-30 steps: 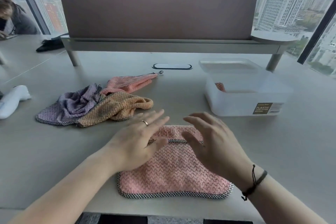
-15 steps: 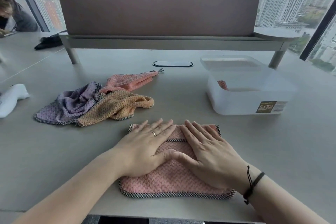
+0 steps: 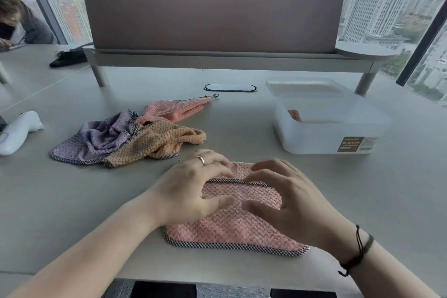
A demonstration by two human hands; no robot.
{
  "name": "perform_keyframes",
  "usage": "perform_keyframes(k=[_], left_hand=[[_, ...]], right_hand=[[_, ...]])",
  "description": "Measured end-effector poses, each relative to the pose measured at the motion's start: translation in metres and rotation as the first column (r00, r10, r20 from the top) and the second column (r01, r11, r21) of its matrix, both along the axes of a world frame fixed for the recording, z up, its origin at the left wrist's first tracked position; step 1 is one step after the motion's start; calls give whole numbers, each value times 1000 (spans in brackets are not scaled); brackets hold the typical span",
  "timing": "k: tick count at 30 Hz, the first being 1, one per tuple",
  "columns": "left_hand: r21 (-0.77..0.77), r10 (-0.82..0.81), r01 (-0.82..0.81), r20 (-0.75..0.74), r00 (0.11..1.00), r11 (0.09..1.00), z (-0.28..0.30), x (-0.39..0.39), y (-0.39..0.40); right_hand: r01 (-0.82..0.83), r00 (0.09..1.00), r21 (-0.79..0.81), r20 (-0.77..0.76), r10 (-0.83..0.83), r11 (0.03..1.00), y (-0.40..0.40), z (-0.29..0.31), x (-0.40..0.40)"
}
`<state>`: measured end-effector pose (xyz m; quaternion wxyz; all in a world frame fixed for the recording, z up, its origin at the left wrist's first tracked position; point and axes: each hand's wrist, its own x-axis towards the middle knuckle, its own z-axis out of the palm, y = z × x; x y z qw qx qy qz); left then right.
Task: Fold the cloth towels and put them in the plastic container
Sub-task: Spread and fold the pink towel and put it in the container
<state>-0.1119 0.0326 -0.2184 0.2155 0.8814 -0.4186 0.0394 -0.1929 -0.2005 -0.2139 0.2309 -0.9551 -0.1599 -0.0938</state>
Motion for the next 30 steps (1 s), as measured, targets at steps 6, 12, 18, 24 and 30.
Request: perform_keyframes(k=[6, 12, 18, 24, 30], left_hand=[[53, -146, 165, -263, 954, 985, 18, -20, -2], [98, -148, 182, -280, 949, 978, 22, -31, -3], [220, -68, 121, -234, 970, 968, 25, -33, -2], [51, 55, -38, -403, 913, 998, 30, -16, 10], [5, 173, -189, -418, 892, 982, 26, 5, 27]], right_hand=[[-266, 950, -93, -194, 245, 959, 23, 7, -17], [-263, 952, -64, -179, 248, 963, 26, -5, -14], [-128, 966, 121, -210, 152, 984, 22, 0, -11], [-82, 961, 193, -244, 129, 978, 18, -3, -16], [71, 992, 226, -117, -46, 972, 0, 4, -13]])
